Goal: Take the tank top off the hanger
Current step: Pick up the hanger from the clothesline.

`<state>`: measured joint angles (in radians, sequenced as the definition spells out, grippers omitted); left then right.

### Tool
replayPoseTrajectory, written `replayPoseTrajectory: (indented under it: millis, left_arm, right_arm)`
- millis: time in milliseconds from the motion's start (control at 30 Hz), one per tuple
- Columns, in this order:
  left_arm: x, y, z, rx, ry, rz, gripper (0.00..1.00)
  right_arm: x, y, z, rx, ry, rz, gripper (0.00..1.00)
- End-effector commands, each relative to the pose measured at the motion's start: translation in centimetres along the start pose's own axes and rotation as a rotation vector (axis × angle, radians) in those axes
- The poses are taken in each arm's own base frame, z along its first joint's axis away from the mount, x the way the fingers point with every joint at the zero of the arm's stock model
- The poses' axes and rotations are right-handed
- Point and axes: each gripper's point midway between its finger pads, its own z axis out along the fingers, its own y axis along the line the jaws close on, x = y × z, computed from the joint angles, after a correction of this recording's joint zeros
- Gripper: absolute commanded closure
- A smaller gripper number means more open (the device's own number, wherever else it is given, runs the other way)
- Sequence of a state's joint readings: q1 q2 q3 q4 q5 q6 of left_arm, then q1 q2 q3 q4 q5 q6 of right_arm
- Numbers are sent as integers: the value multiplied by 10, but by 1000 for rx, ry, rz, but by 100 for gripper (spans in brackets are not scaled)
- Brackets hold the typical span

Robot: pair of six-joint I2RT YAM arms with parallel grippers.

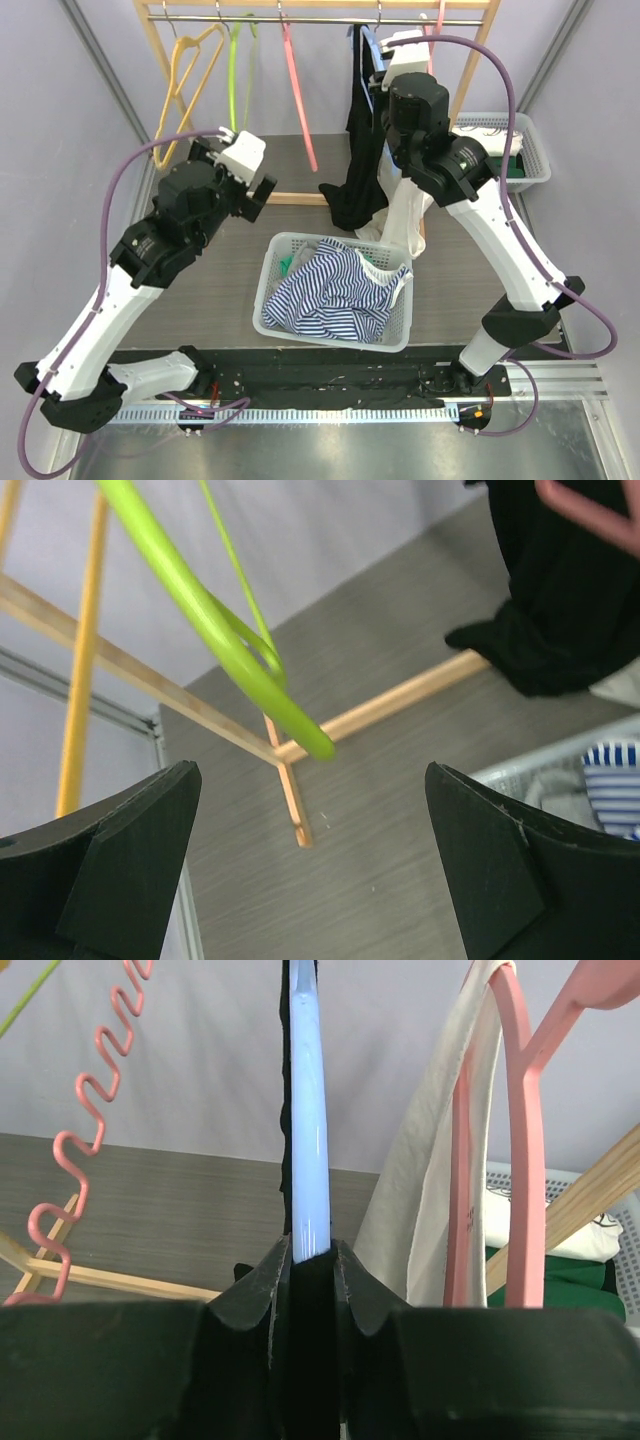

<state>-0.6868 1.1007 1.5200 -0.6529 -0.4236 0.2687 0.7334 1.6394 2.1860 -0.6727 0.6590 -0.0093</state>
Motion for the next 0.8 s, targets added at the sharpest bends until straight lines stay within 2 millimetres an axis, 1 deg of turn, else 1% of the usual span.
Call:
replayPoseTrajectory:
  millis: [0, 67, 133, 167, 200, 233, 267, 333, 367, 400, 433, 467, 500, 533, 567, 600, 633, 667, 700, 733, 767]
  left_arm:
    - [21, -26, -1, 133, -2, 0, 0]
    - [29, -39, 4, 194, 8, -11, 0]
    - [29, -45, 12, 222, 17, -57, 0]
    - [24, -43, 14, 231, 5, -103, 0]
    - [20, -49, 16, 273, -9, -122, 0]
    - [18, -48, 19, 273, -16, -139, 0]
    - [15, -48, 26, 266, -25, -160, 0]
    - [25, -50, 38, 242, -12, -188, 0]
    - [26, -47, 45, 225, -18, -211, 2]
    - [39, -53, 50, 226, 7, -223, 3]
    - [45, -50, 55, 199, 12, -223, 5]
    - [41, -46, 60, 164, -23, -233, 9]
    - [46, -44, 64, 140, -22, -243, 18]
    - [57, -46, 68, 129, -3, -256, 23]
    - [59, -39, 72, 105, -5, -287, 30]
    - [64, -39, 75, 100, 6, -304, 46]
    - [74, -42, 78, 101, 24, -301, 52]
    - [75, -43, 80, 97, 16, -329, 57]
    - [79, -45, 81, 100, 22, -328, 68]
    - [87, -49, 82, 107, 35, -321, 70]
    - [91, -50, 83, 108, 41, -317, 71]
  right_arm:
    - [-29, -4, -16, -30, -85, 45, 91]
    - [-29, -2, -15, -37, -85, 56, 93]
    - [-28, 2, -13, -51, -83, 56, 95]
    - [-28, 4, -12, -55, -84, 56, 95]
    - [-30, 5, -12, -63, -89, 65, 96]
    - [-30, 8, -10, -71, -89, 65, 98]
    - [-39, 7, -13, -76, -107, 81, 99]
    - [-45, 8, -14, -83, -117, 93, 99]
    - [-58, 6, -20, -92, -143, 111, 99]
    - [-61, 4, -21, -92, -146, 111, 99]
    - [-70, 0, -25, -91, -167, 125, 99]
    - [-73, 0, -28, -97, -173, 127, 99]
    - [-76, -2, -30, -100, -182, 131, 99]
    - [-80, -3, -33, -103, -191, 137, 99]
    - [-84, -6, -38, -105, -204, 148, 99]
    - [-89, -7, -41, -111, -218, 159, 99]
    - [-92, -8, -43, -116, -229, 164, 99]
    - [-98, -12, -48, -120, -244, 172, 99]
    - [-102, -13, -51, -126, -254, 176, 99]
    - [-105, -14, -54, -132, -261, 180, 99]
    - [-111, -17, -59, -138, -275, 192, 99]
